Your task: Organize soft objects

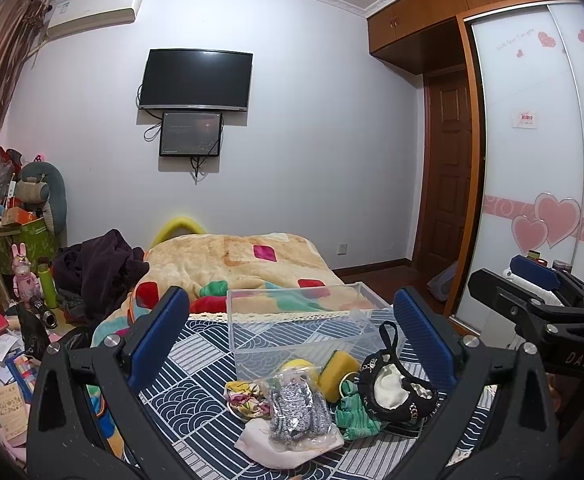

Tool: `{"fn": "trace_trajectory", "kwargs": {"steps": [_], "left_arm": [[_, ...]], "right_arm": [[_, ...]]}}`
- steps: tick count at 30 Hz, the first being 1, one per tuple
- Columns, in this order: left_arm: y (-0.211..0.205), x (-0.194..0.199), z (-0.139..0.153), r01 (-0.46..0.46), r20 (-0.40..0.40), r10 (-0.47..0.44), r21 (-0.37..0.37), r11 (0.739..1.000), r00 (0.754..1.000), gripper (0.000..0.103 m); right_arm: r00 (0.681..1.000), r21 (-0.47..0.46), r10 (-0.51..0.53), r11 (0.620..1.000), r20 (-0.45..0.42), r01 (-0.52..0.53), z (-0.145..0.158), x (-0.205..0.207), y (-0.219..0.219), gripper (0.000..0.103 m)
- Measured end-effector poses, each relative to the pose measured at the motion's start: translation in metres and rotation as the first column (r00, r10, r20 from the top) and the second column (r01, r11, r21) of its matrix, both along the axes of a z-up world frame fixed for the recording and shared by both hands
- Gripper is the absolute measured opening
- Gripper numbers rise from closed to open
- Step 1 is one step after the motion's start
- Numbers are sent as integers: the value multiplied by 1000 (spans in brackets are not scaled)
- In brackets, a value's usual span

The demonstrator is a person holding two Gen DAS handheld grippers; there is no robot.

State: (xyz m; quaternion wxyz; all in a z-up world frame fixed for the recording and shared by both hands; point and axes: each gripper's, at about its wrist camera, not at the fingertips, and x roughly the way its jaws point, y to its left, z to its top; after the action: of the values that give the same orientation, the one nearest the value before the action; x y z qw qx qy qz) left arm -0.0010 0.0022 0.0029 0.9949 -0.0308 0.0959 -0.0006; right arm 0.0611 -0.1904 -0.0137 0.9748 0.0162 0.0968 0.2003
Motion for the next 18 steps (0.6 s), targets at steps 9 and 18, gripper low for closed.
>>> {"fn": "trace_trajectory", "kwargs": {"steps": [9, 18], "left_arm": [[-1, 1, 0, 2, 0, -2, 3, 1000, 1000, 103], [-1, 0, -1, 4, -1, -4, 2, 1000, 1000, 103]], "right_arm": [[1000, 1, 2, 1000, 1, -2, 0, 0, 1, 103], [1000, 1, 2, 1000, 3, -2, 0, 0, 1, 103]]}}
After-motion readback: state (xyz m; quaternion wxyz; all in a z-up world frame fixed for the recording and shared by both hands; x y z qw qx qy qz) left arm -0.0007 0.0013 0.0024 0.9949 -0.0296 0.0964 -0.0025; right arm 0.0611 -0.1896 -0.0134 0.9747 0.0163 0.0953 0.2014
